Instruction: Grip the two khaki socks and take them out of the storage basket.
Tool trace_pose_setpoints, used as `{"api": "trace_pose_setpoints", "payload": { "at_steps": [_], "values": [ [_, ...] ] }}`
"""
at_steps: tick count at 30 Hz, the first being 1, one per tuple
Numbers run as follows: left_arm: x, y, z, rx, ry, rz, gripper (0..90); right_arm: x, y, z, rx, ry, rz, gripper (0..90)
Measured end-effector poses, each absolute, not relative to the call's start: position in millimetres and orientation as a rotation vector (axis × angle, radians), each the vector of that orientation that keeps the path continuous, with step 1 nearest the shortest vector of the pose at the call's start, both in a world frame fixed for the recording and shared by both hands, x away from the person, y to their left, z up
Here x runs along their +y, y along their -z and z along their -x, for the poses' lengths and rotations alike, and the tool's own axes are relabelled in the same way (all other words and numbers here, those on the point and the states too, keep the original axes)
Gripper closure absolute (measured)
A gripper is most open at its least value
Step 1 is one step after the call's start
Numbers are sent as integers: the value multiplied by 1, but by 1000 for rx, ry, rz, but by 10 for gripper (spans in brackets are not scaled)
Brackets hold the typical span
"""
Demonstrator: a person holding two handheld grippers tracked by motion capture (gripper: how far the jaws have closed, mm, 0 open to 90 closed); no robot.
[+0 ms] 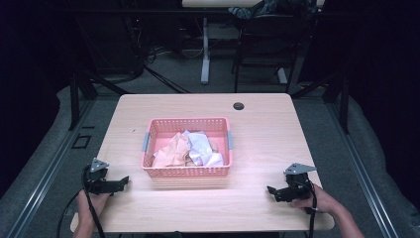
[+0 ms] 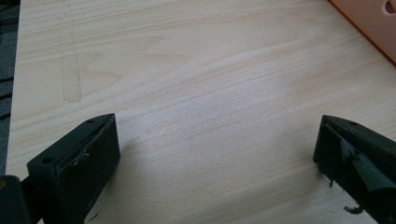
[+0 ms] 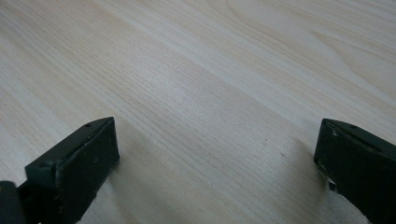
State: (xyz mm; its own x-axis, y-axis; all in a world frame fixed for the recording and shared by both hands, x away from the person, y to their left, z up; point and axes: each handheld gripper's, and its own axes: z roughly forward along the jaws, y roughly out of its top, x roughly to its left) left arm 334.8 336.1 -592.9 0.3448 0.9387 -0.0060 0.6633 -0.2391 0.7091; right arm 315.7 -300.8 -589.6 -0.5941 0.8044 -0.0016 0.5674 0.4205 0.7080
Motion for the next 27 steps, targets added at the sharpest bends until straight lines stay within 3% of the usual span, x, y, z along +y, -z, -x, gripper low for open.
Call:
{"api": "trace_pose_setpoints", "payload": {
  "at_steps": [11,15,27],
  "values": [
    [335,591,-336,1402,-571,-2004,5,-301,590,-316,2339,-970,-1179,0],
    [333,587,-336,1411,-569,-2008,52,-301,590,-316,2338,-969,-1179,0],
    [322,567,-335,1404,-545,-1976,2,-301,590,-316,2339,-969,-1179,0]
  ]
}}
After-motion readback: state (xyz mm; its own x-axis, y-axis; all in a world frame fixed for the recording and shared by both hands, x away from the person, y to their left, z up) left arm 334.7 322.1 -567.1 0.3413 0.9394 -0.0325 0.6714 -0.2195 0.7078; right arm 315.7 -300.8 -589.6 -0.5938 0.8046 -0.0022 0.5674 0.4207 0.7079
